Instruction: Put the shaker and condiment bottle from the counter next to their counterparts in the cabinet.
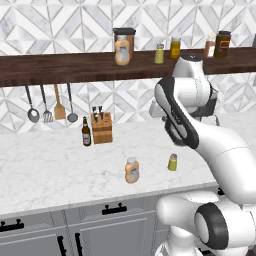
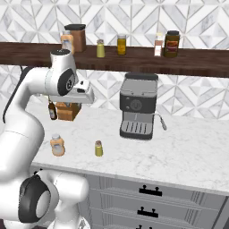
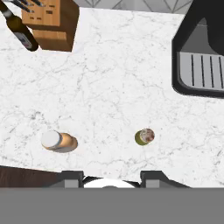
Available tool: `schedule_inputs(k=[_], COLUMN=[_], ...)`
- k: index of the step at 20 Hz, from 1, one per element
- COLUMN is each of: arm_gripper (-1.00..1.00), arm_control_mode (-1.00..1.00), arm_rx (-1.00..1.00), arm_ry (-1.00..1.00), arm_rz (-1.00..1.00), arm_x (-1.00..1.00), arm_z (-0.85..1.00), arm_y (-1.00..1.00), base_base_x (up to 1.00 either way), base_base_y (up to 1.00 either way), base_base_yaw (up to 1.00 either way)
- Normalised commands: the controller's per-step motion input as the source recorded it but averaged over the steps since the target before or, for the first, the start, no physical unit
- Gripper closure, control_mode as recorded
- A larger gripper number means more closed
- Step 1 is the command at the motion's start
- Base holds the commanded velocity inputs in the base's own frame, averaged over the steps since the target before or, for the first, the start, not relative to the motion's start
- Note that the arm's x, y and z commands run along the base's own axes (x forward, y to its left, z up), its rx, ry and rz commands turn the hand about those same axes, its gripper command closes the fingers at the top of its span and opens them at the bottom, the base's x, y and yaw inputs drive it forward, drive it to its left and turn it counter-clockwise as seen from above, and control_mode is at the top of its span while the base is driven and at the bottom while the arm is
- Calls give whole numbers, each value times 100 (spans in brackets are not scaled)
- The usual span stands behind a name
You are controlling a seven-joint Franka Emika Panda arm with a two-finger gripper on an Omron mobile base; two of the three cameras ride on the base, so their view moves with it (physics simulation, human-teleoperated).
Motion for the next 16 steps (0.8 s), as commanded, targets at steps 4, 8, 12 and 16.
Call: schedule_inputs(k=[4,8,12,16], arm_gripper=[-100,-100,-100,-100], arm_control_mode=[-100,-100,-100,-100], arm_rx=[0,-2,-14,-15], arm_ry=[0,-5,-6,0], arm_rz=[0,1,2,0], arm_x=[-14,-32,-46,-4], arm_z=[-1,-9,-22,-28], arm_y=[-4,4,17,8], base_base_x=[0,0,0,0], base_base_y=[0,0,0,0], base_base_yaw=[0,0,0,0])
